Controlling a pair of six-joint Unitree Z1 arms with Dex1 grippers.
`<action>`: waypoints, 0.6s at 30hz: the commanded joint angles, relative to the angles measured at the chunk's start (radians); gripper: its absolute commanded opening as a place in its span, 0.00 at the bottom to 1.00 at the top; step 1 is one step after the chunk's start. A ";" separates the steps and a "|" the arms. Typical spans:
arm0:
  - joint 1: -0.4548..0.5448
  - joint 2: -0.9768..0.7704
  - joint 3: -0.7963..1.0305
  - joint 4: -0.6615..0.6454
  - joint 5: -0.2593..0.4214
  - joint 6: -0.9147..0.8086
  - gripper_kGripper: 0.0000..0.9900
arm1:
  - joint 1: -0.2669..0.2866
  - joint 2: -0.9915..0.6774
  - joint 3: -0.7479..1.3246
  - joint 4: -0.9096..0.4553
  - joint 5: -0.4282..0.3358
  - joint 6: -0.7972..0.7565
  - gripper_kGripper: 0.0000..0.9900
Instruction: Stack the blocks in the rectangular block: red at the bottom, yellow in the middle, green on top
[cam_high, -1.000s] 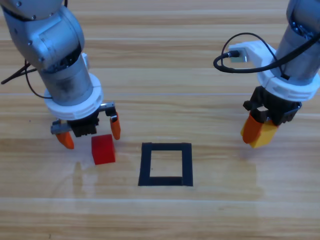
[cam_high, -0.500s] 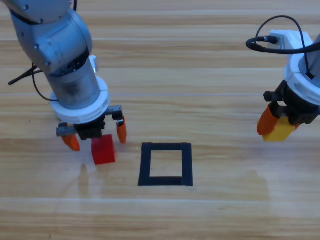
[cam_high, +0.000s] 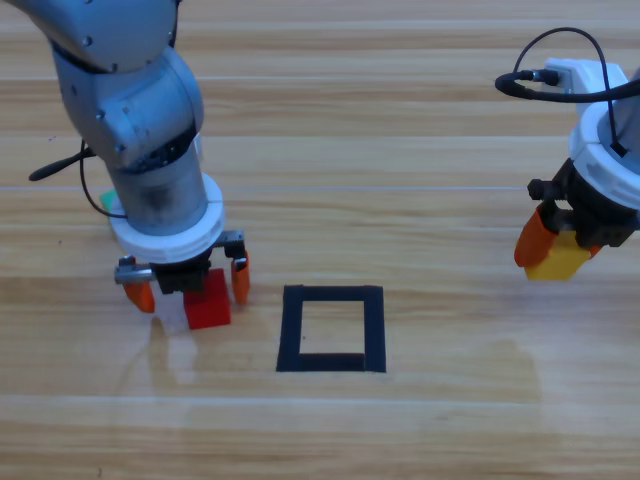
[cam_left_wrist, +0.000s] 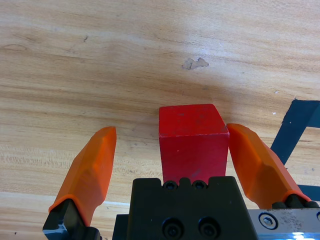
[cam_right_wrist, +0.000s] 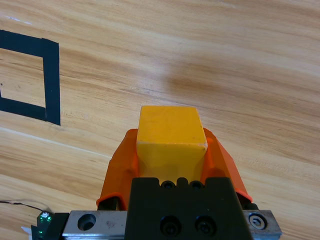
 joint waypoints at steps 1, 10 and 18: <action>-0.026 0.050 -0.021 0.015 0.008 0.014 0.93 | -0.006 -0.026 0.022 -0.021 -0.017 0.020 0.00; -0.039 0.075 -0.060 0.047 0.008 0.036 0.62 | -0.006 -0.026 0.020 -0.021 -0.024 0.026 0.00; -0.038 0.063 -0.077 0.090 0.008 0.080 0.21 | -0.006 -0.024 0.020 -0.021 -0.021 0.029 0.00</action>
